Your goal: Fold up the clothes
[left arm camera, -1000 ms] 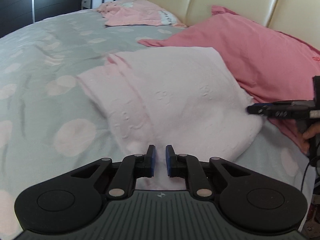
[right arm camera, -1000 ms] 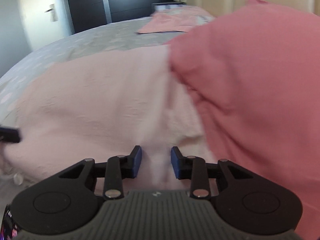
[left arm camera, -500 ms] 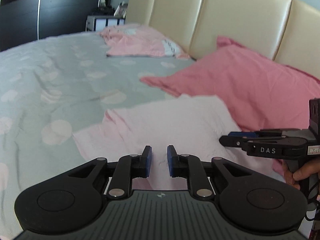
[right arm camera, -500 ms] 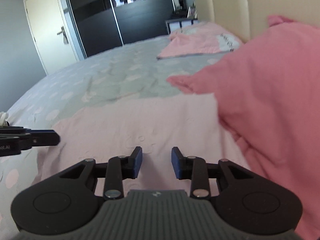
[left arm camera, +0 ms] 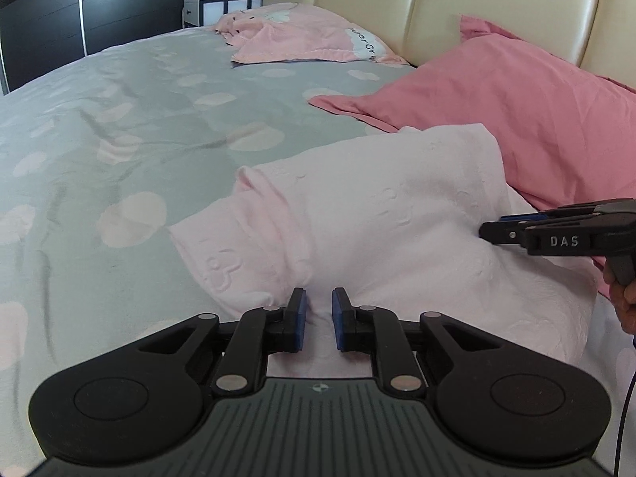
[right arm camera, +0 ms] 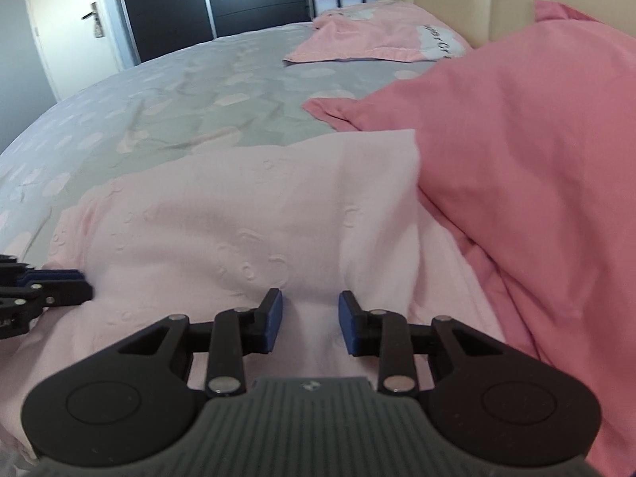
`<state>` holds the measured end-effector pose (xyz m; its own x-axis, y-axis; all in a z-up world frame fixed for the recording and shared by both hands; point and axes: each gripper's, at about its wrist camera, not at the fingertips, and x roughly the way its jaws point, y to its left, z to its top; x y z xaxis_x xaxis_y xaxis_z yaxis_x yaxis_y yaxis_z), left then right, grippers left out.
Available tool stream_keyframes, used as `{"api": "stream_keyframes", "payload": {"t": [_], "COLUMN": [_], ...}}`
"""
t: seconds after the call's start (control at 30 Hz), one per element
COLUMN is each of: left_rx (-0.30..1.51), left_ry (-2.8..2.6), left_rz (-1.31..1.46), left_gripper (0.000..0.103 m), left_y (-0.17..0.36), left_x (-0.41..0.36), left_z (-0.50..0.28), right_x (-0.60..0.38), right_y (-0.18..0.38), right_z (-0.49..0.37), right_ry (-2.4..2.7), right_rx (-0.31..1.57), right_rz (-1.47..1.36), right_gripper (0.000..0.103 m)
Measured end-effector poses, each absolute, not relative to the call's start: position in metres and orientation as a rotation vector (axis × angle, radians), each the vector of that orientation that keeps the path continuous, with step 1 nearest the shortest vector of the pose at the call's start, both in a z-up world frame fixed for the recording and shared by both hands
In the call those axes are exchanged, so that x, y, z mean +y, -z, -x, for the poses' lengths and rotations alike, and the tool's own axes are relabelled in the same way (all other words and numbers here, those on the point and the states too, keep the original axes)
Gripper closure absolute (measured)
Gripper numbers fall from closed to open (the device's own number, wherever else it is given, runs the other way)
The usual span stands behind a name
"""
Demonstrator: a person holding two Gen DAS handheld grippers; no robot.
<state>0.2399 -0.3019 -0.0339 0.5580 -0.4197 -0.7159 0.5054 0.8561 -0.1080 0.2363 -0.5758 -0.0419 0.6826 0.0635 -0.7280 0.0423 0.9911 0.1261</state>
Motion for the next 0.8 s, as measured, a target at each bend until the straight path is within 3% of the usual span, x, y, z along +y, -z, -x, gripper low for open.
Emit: {"api": "stream_keyframes", "payload": {"t": [0.1, 0.17, 0.3, 0.43, 0.73, 0.8], "left_rx": [0.784, 0.766, 0.728, 0.691, 0.596, 0.597], "left_ry": [0.553, 0.557, 0.565, 0.571, 0.521, 0.497], "left_rz": [-0.099, -0.089, -0.069, -0.050, -0.059, -0.059], "left_gripper": [0.087, 0.080, 0.056, 0.043, 0.037, 0.037], "left_y": [0.017, 0.006, -0.016, -0.039, -0.109, -0.121], "left_x": [-0.284, -0.272, -0.248, -0.223, -0.163, -0.150], "left_z": [-0.224, -0.214, -0.194, -0.173, -0.114, -0.102], "right_x": [-0.582, -0.581, -0.584, -0.567, -0.490, -0.474], "right_y": [0.035, 0.028, 0.008, -0.024, -0.096, -0.104], "right_z": [-0.233, -0.231, -0.224, -0.212, -0.181, -0.173], "right_ry": [0.065, 0.144, 0.188, 0.185, 0.138, 0.149], "right_rx": [0.844, 0.846, 0.852, 0.812, 0.713, 0.726], "right_rz": [-0.172, -0.135, -0.171, -0.145, 0.030, 0.049], "right_gripper": [0.066, 0.051, 0.044, 0.022, 0.004, 0.004]}}
